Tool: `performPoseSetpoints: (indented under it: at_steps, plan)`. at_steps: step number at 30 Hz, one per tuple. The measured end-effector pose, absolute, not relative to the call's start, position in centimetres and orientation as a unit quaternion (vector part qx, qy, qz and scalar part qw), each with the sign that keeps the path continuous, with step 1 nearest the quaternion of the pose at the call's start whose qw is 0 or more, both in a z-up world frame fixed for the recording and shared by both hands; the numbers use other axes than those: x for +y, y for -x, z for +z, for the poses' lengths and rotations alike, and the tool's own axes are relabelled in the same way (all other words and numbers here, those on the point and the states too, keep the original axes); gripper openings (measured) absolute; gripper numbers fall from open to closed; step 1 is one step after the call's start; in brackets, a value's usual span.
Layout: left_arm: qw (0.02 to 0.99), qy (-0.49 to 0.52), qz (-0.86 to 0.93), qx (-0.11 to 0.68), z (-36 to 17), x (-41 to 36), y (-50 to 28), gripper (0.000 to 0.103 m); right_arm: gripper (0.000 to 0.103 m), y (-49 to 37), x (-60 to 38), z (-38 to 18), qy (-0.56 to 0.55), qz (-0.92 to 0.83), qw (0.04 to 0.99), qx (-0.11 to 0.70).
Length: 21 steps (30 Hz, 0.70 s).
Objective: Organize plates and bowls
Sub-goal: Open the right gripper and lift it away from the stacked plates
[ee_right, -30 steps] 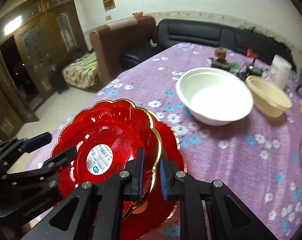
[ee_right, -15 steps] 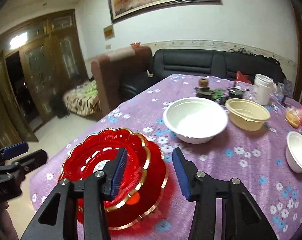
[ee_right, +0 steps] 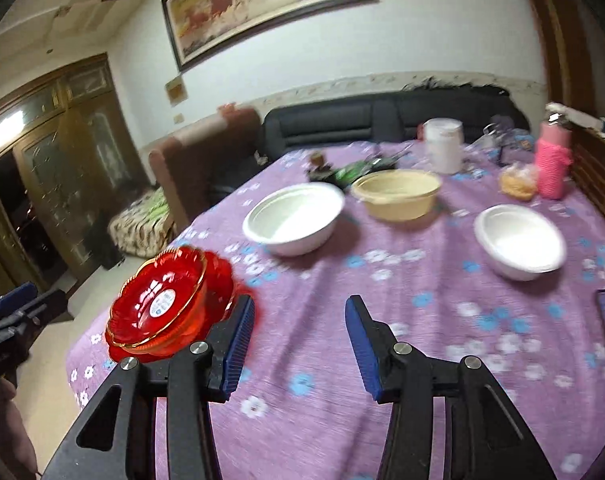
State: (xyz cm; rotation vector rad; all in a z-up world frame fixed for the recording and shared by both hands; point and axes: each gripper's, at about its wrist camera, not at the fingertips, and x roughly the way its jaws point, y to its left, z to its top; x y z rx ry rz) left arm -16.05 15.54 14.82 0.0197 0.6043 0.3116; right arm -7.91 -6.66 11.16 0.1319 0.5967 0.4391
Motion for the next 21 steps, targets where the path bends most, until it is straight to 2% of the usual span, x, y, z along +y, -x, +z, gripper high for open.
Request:
performPoseSetpoints:
  at_steps: [5,9,13,17,21]
  plan:
    - [0.954,-0.034,0.108,0.279,16.8,12.7,18.8,0.087,0.051,11.7,-11.1,15.6,-0.078,0.195,0.945,0.25]
    - [0.968,-0.016,0.031,0.25,22.3,12.3,22.6,0.086,0.051,15.4,-15.1,22.0,-0.097,0.199,0.953,0.206]
    - [0.977,-0.017,-0.033,0.21,29.8,13.1,26.2,0.086,0.054,19.4,-18.5,31.3,-0.092,0.183,0.969,0.141]
    - [0.975,0.007,-0.069,0.21,37.2,15.2,27.6,0.087,0.058,22.3,-20.4,40.7,-0.071,0.17,0.979,0.093]
    - [0.978,-0.004,-0.031,0.208,42.3,16.9,27.2,0.093,0.067,23.2,-20.4,48.7,-0.039,0.138,0.988,0.062]
